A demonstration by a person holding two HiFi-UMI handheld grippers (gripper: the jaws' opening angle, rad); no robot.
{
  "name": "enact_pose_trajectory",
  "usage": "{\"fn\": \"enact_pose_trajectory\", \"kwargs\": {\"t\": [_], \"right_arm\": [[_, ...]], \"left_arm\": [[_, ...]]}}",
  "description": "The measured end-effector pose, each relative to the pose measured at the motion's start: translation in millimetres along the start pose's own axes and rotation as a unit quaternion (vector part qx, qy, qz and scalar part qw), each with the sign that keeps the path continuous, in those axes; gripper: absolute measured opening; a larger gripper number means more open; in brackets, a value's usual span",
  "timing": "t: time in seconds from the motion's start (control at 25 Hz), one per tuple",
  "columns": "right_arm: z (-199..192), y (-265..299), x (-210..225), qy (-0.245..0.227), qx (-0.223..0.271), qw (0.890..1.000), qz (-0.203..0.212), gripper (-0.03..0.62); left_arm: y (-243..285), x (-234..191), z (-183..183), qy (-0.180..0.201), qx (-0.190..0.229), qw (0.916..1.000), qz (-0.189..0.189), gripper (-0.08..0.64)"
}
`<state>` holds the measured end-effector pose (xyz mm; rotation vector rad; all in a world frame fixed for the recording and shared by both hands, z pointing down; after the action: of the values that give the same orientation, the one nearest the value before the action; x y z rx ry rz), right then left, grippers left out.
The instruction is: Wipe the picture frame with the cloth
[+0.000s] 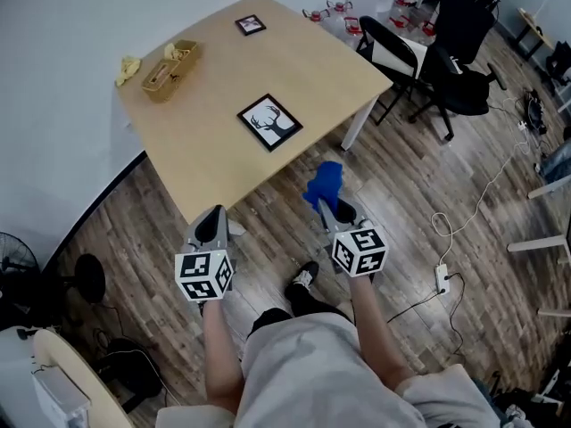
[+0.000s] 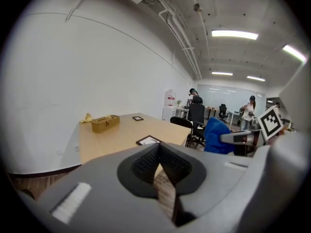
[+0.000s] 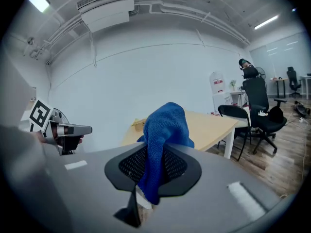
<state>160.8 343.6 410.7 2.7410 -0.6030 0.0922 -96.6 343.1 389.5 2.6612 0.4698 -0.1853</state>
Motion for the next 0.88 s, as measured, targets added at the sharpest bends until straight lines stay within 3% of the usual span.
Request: {"fn": "enact_pose_trajectory", "kwargs": {"t": [0.28,0.64,0.88], "right_arm": [[75.0,53.4,30.1,-0.025,0.040,0.999,-0.003,0.054],[66.2,85.6,57.5,-0.015,0.021,1.000,0.000,0.054],[60.1,129.4,87.1,-0.006,-0.003,1.000,-0.006,0.054]], "left_arm": [[58.6,-6.0,67.6,0.012,0.037,0.9991,0.016,0.052],[106.6,-5.2,59.6,0.022,-0.001,0.9997,-0.004,0.052],[160.8,-16.3,74.4,0.021,-0.006,0.9996,-0.019,0.052]]}}
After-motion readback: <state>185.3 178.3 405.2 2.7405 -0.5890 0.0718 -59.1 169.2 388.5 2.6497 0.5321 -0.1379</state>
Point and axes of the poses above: the fingertips, and each gripper's own axes: y forward along the fingers, x to its right, z out of its top, the point moved 2 cm from there along -y, backward along the fingers, and after that the axes turned 8 degrees about -y, right-handed, at the moved point
